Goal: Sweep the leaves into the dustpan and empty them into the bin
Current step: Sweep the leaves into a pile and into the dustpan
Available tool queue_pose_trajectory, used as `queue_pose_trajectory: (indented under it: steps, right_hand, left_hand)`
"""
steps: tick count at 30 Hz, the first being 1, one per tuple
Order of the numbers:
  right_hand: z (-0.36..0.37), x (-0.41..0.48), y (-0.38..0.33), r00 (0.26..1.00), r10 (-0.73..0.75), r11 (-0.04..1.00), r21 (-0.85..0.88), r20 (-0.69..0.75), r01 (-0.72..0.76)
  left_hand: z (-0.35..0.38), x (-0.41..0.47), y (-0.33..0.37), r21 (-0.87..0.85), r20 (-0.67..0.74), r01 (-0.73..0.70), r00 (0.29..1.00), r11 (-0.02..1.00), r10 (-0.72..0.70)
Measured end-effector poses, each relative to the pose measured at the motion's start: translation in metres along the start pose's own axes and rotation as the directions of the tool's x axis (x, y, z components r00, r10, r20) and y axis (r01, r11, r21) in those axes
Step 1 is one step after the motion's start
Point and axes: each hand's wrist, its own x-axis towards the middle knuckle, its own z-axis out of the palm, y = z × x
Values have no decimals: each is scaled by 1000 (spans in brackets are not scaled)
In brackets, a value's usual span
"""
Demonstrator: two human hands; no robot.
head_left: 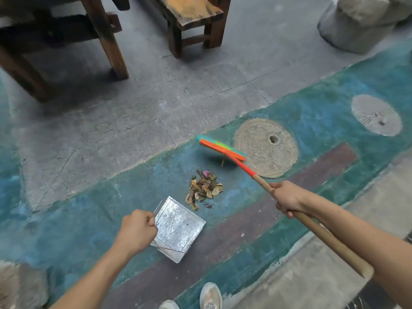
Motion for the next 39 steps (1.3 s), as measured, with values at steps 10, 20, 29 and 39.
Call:
queue_pose_trajectory:
  steps: [10,20,29,39]
  right_hand:
    - [63,-18,0,988,35,996,76,152,-47]
    - [-11,0,-44,927,-126,956,291,354,19]
    - [-9,10,-75,809,-581,586,735,88,341]
    - [-14,3,-77,718,-691,569,-551,81,610]
  left_hand:
    - [19,32,30,54,19,27,999,998,-28]
    - [10,77,59,33,55,49,997,998,-50]
    - [12,72,39,42,10,85,996,996,-85]
    - [13,48,35,64,22,80,996,995,-82]
